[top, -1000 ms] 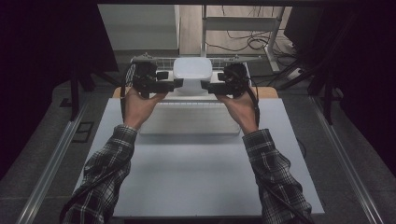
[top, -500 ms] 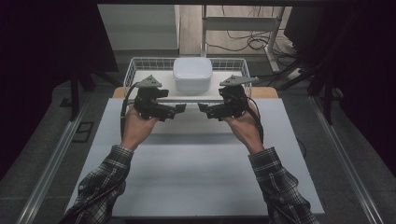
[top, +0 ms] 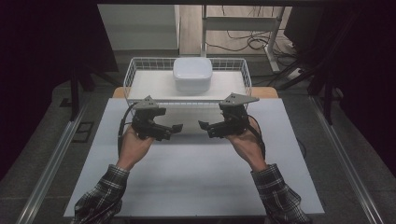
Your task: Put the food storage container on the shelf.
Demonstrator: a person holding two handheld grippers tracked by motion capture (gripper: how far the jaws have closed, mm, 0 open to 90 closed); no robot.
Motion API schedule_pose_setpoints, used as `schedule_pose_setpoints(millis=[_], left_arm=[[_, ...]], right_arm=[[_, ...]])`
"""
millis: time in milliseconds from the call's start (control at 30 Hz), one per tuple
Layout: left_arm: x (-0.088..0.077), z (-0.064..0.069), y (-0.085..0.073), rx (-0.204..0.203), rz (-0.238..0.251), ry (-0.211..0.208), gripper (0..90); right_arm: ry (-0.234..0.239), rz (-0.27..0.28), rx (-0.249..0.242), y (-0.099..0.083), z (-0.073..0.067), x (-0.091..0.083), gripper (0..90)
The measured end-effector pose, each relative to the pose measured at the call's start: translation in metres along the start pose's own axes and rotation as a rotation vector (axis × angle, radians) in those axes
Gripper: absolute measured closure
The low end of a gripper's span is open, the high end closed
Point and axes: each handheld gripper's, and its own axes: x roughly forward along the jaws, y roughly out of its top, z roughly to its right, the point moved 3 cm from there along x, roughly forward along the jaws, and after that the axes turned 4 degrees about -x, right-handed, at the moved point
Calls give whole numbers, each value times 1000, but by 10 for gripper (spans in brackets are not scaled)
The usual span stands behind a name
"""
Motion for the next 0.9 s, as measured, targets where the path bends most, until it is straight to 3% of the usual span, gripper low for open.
schedule_pose_setpoints(millis=[133,467,633,700,800,900], left_arm=[[-2,5,-11,11,1,5,33],[-1,14,-52,-10,5,-14,35],[2,17,-73,-26,1,-57,34],[5,18,-83,-29,-35,-85,33],[6,21,-94,-5,-74,-58,25],[5,23,-103,-11,-85,-55,24]], right_arm=[[6,5,9,-11,-4,-1,14],[20,-10,9,-45,-17,-2,14],[16,-13,14,-63,-19,-3,0],[9,-29,5,-70,-20,-4,0],[0,-29,4,-80,-22,-7,0],[-4,-30,18,-89,-22,-11,0]])
